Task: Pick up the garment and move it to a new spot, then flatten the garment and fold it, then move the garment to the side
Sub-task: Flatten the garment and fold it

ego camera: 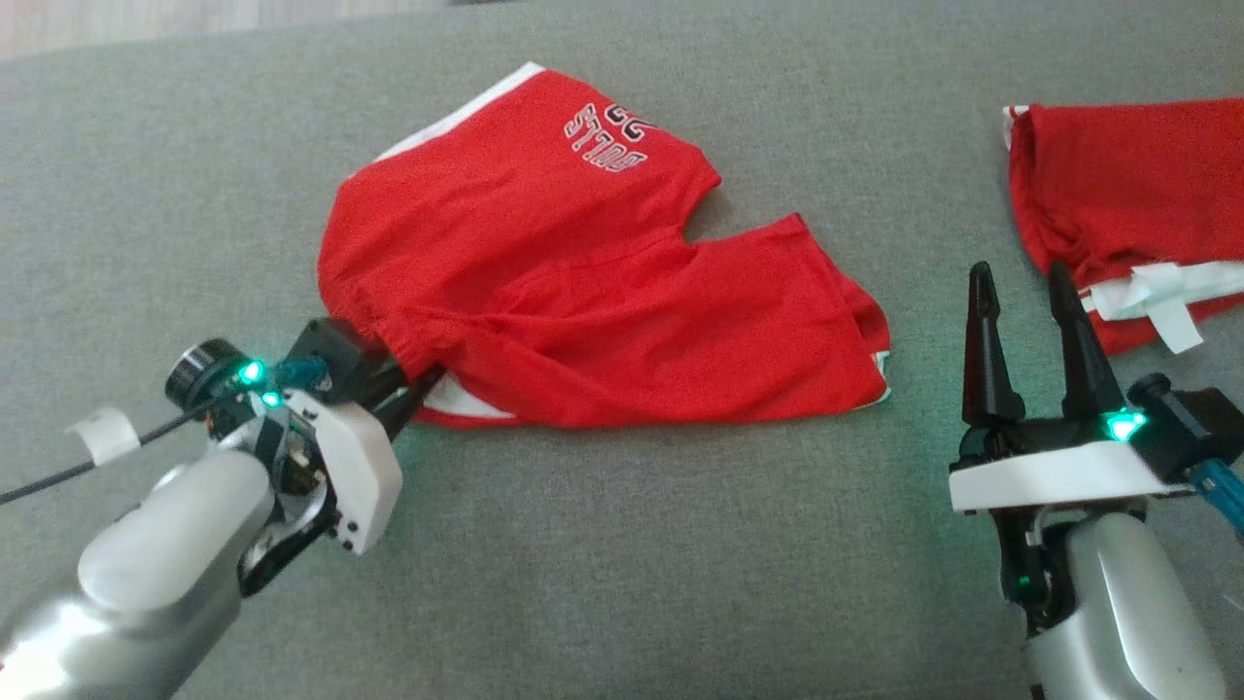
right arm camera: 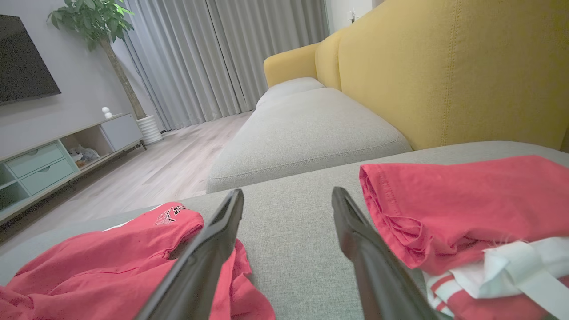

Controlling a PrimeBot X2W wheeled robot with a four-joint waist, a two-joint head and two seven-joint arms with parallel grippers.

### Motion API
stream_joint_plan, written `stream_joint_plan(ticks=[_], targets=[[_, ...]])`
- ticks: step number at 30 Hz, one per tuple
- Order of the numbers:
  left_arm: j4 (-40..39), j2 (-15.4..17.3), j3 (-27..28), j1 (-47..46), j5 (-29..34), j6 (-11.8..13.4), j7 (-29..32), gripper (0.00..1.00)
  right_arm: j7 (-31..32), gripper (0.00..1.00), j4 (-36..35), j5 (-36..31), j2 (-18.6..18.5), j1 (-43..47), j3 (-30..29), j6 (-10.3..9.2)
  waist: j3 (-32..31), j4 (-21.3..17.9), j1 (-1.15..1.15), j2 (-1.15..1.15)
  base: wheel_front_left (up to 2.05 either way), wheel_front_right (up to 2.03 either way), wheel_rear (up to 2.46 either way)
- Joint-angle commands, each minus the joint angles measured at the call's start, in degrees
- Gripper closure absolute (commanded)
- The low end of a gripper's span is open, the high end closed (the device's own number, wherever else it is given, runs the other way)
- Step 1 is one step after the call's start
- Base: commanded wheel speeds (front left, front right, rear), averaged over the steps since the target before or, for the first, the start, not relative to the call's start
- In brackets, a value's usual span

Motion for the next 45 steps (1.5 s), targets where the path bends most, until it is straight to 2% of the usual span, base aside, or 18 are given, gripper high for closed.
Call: stream_joint_plan(ticks=[1, 2, 3, 4, 8, 12, 21, 28, 29, 33, 38, 42, 45], targets=[[0.47, 1.23, 2.57, -3.25, 0.02, 0.12, -0.95, 1.00, -0.37, 0.00, -1.87, -0.58, -0.15, -1.81, 1.53, -0.04, 0.96, -0.32, -0.01, 0.00, 0.00, 0.00, 0.00], [1.76, 0.82, 2.48, -3.82, 0.27, 0.12, -1.41, 0.97, -0.37, 0.00, -1.87, -0.64, -0.15, -1.92, 1.66, -0.04, 1.25, -0.38, -0.01, 0.00, 0.00, 0.00, 0.00], [3.08, 0.42, 2.39, -4.30, 0.63, 0.12, -1.98, 0.55, -0.37, 0.00, -1.89, -0.67, -0.15, -2.01, 1.78, -0.04, 1.46, -0.45, -0.01, 0.00, 0.00, 0.00, 0.00], [4.36, -0.03, 2.30, -4.63, 0.88, 0.12, -2.59, 0.00, -0.37, 0.00, -1.91, -0.69, -0.15, -2.07, 1.86, -0.04, 1.60, -0.50, -0.01, 0.00, 0.00, 0.00, 0.00], [8.47, -1.79, 2.35, -5.10, 1.26, 0.56, -4.88, 0.00, -0.37, 0.00, -1.78, -0.60, -0.15, -2.12, 1.90, -0.04, 1.55, -0.52, -0.01, 0.00, 0.00, 0.00, 0.00], [10.47, -2.88, 3.22, -4.54, 1.26, 2.13, -8.39, 0.00, -0.37, 0.00, -1.36, -0.56, -0.15, -1.85, 1.38, -0.04, 0.50, 0.09, -0.01, 0.00, 0.00, 0.00, 0.00], [6.38, -3.16, 5.72, 0.23, -0.48, 6.41, -15.13, 0.00, -0.37, 0.00, -1.02, -0.95, -0.15, -0.32, -0.56, -0.04, -2.72, 3.38, -0.01, 0.00, 0.00, 0.00, 0.00], [0.28, -2.20, 8.00, 5.00, -1.76, 11.85, -18.43, 0.00, -0.37, 0.00, -0.76, -1.37, -0.15, 0.72, -1.61, -0.04, -4.84, 5.77, -0.01, 0.00, 0.00, 0.00, 0.00], [0.28, -2.20, 8.00, 5.00, -1.76, 11.85, -18.43, 0.00, -0.37, 0.00, -0.76, -1.37, -0.15, 0.72, -1.61, -0.04, -4.84, 5.77, -0.01, 0.00, 0.00, 0.00, 0.00], [-2.61, -2.27, 10.76, 8.15, -3.18, 16.53, -21.55, 0.00, -0.37, 0.00, -0.74, -1.16, -0.15, 1.43, -1.73, -0.04, -5.94, 6.37, -0.01, 0.00, 0.00, 0.00, 0.00], [-6.31, -5.17, 14.07, 13.53, -4.95, 21.60, -25.56, 0.00, -0.20, 0.00, -0.76, -0.80, -0.15, 2.85, -2.46, -0.04, -6.37, 7.53, -0.01, 0.00, 0.00, 0.00, 0.00], [-6.93, -7.00, 14.12, 14.51, -3.91, 22.11, -26.33, 0.00, 2.08, 0.00, -1.24, -1.99, -0.15, 1.45, -2.64, -0.04, -5.04, 8.76, -0.01, 0.00, 0.00, 0.00, 0.00], [-6.88, -8.33, 13.85, 14.04, -3.11, 21.61, -26.55, 0.00, 6.18, 0.00, -0.92, -1.70, -0.15, -1.06, -2.94, -0.04, -3.59, 9.83, -0.01, 0.00, 0.00, 0.00, 0.00]])
